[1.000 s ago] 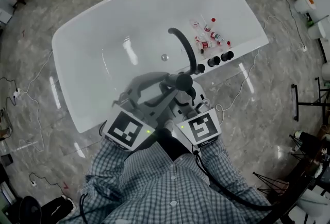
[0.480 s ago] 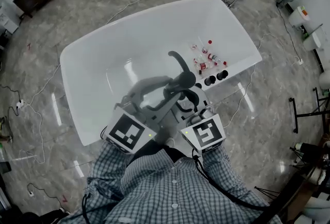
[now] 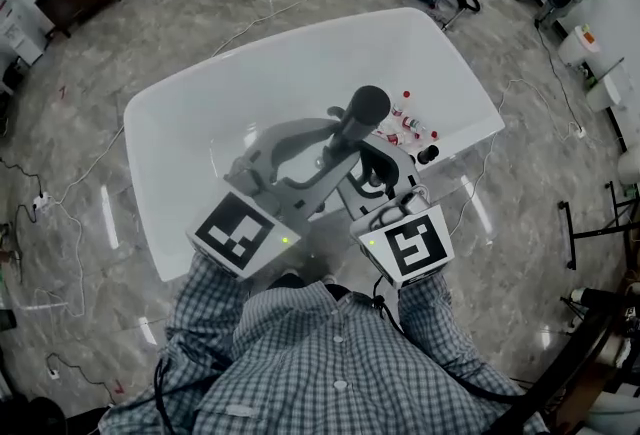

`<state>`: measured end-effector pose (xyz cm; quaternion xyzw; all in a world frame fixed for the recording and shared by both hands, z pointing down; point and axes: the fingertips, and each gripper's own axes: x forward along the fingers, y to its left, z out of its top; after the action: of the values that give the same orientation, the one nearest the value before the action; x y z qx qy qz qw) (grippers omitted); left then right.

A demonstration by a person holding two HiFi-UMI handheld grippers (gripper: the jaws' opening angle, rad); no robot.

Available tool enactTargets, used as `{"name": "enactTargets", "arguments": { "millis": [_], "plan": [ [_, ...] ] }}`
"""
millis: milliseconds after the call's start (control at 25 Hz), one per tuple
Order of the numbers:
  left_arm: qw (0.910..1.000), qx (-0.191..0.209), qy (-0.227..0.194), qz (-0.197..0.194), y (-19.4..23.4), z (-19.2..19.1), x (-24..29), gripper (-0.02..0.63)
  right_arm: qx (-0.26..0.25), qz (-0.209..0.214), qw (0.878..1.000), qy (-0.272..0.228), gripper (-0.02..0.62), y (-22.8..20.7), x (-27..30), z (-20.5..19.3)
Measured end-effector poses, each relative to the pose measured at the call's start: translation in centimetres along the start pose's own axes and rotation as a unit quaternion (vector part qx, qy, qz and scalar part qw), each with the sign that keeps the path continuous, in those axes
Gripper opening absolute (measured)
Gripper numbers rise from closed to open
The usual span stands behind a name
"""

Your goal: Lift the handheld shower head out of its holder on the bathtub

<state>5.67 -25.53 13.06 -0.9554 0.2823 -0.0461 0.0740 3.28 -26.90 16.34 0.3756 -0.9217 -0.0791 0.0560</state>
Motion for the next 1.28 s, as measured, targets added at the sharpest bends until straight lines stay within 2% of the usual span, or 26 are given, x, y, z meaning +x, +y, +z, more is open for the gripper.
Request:
{"name": "enactTargets", "arguments": {
  "millis": [240, 520, 720, 880, 1000, 1120, 1280],
  "plan": [
    [0.9996, 0.012, -0.024, 0.003, 1.1, 2.6, -0.5, 0.127, 0.002, -0.004, 1.000, -0.030, 0.120, -0.3, 0.6, 2.9],
    [0.9991, 0.028, -0.031, 0.006, 1.0, 3.7, -0.7, 0.127, 0.009, 0.000, 0.999, -0.048, 0.120, -0.3, 0.4, 3.9],
    [0.9988, 0.022, -0.043, 0.010, 1.2, 4.2, -1.0, 0.127, 0.008, -0.001, 0.998, -0.059, 0.120, -0.2, 0.4, 4.6],
    [0.9987, 0.021, -0.044, 0.014, 1.1, 4.0, -1.1, 0.127, 0.012, -0.001, 0.999, -0.042, 0.119, 0.0, 0.3, 3.6],
    [0.9986, 0.018, -0.048, 0.014, 1.1, 4.1, -1.2, 0.127, 0.010, -0.002, 0.998, -0.059, 0.120, 0.0, 0.4, 4.3],
    [0.9986, 0.013, -0.049, 0.013, 1.1, 4.2, -1.3, 0.127, 0.016, -0.004, 0.999, -0.045, 0.120, 0.1, 0.3, 3.8],
    [0.9985, 0.008, -0.052, 0.012, 1.0, 4.1, -1.1, 0.127, 0.009, -0.005, 0.998, -0.066, 0.120, 0.0, 0.3, 4.4]
  ]
}}
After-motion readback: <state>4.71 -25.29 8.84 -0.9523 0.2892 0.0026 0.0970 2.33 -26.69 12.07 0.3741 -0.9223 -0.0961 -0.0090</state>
